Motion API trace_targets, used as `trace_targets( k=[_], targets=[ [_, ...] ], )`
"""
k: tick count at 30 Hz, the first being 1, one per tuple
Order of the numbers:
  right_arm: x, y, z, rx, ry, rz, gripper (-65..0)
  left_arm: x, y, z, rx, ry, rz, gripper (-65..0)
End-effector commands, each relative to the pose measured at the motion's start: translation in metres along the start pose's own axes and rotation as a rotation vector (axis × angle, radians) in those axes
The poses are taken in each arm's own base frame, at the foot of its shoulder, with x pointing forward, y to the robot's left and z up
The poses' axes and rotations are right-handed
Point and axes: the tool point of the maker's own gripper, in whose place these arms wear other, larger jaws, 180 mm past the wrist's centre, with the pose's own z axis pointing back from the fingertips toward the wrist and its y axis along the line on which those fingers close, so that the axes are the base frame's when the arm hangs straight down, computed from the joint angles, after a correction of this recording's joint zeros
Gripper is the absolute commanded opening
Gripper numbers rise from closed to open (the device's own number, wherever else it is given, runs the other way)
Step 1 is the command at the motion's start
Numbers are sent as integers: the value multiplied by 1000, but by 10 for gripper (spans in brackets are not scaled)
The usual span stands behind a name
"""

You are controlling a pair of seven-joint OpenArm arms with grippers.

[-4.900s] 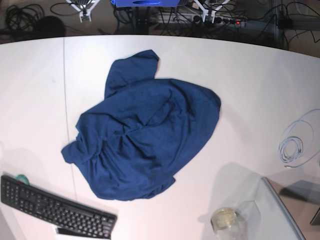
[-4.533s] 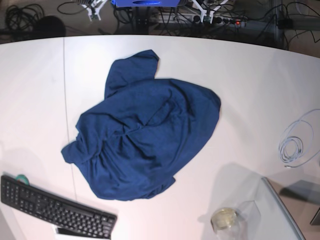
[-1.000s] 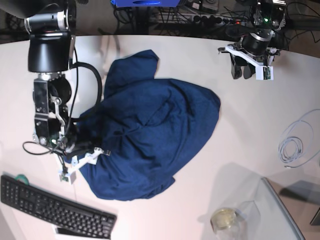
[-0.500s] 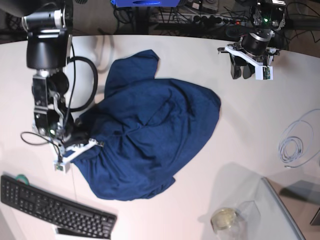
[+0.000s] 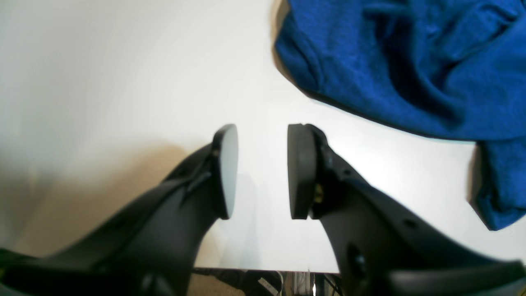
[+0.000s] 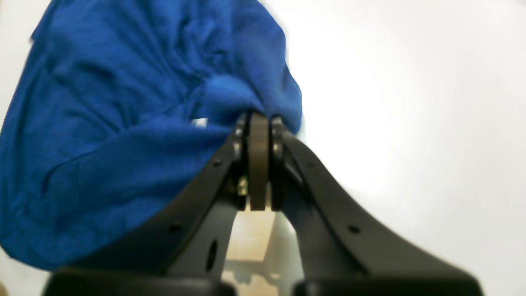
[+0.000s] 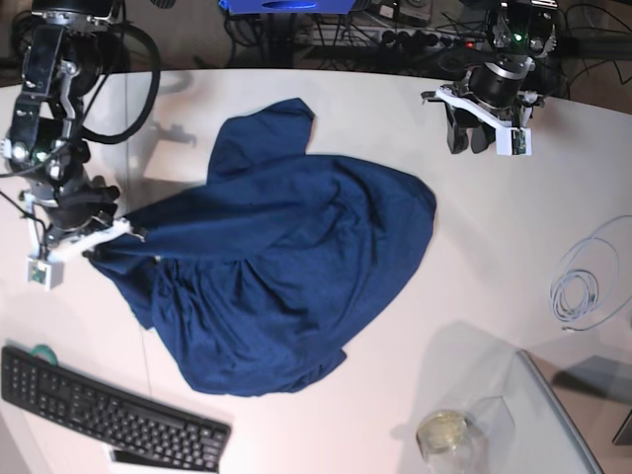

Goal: Layout the t-shirt on the table in an organized manner, then fold the t-shirt properly
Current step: 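Drag the grasped shirt edge outward with the right gripper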

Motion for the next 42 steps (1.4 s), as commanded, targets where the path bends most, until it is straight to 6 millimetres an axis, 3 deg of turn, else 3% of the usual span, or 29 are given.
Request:
trace_targets(
  k=[1,5,13,18,23,26,34,42],
  targets=[
    [11,-3,6,-3,-47,-2,-650,7,-6,1,-25,-26,-13,-451],
    [2,-21,15,-45,-35,-14,-650,10,-25,-5,-71,-32,-15,-451],
    [-23,-61,30,-140,8,-46,-650,8,-20,-14,-58,-26,-4,-443],
    [-27,-61,30,-140,19,-43,-650,4,-15,-25,-42,-13,7,-420],
    [-28,-61,31,-140,22,-42,-650,3,-18,-32,-38,-12,32,-247],
    [-29,-61,31,-140,25,-43,-650,11,-28,-39,-50,-34,54,-183],
    [-29,-61,30,-139,25,-44,-650,16,-39,-63,-62,-35,78,-178],
    [-30,-61,30,-140,27,-44,-650,13,-34,-82,-43,-13,96,-179]
  ],
)
